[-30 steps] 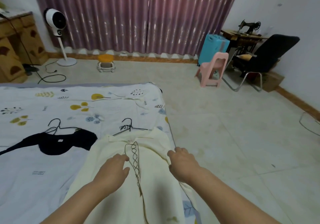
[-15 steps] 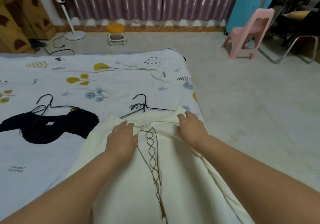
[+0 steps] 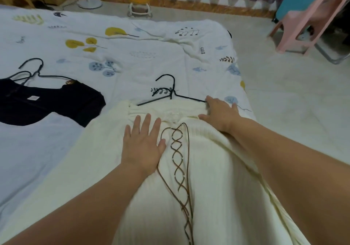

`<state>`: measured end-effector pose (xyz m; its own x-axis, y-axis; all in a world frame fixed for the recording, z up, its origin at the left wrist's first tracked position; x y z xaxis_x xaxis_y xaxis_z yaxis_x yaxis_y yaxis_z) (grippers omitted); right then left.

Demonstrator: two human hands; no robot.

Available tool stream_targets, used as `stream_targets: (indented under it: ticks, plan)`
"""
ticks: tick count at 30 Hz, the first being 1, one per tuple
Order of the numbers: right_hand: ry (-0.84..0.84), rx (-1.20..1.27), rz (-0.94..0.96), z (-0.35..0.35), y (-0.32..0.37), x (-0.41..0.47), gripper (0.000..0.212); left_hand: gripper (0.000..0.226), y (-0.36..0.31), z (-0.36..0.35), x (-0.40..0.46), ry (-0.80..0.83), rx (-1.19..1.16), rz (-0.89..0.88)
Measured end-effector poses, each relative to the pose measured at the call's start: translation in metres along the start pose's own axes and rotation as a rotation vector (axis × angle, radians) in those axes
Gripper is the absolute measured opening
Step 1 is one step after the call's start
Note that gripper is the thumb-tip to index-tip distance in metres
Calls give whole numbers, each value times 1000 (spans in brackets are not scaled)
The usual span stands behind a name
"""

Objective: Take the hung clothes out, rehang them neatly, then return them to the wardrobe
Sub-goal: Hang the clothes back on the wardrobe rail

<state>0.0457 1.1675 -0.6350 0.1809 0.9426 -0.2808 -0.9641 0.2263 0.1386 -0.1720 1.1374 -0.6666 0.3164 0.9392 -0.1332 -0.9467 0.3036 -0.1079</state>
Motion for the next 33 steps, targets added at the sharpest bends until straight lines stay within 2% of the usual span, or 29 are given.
stream_targets:
  ticks: [7,13,15,17,18,21,27,30,33]
  plan:
    - [94,13,-31,4,8,-4,57,60,3,-1,-4,19,16,9]
    - [216,67,-56,-7,5,-34,63,59,-1,4,-18,132,-8,-26]
    - [229,53,-82,-10,4,-46,52,59,-4,9,-27,182,-9,-50]
    - [155,82,-120,-6,1,-63,31,58,-6,19,-39,227,-35,-72]
    - [97,109,-151,-2,-1,-75,27,58,-8,28,-45,236,-59,-85]
    - [-78,128,-183,22,2,-114,22,50,-14,73,-62,118,-159,-117]
    - [-127,295,-35,92,48,-191,26,37,-13,218,-97,-353,-389,-8]
    - [-123,366,-10,129,67,-234,26,42,-25,277,-115,-405,-462,-8]
    - [-143,388,-14,166,77,-274,22,45,-32,319,-139,-382,-696,30]
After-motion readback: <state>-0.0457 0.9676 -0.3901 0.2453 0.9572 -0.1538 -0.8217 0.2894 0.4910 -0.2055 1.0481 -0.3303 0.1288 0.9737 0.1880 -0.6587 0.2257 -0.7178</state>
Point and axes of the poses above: each hand's wrist, its own x-axis towards the middle knuckle, its own z-axis out of the back of the hand, y = z × x, the point moved 9 cm from there along x, towards the middle knuckle, and after that the axes turned 1 degree about y, right-handed, at the moved point
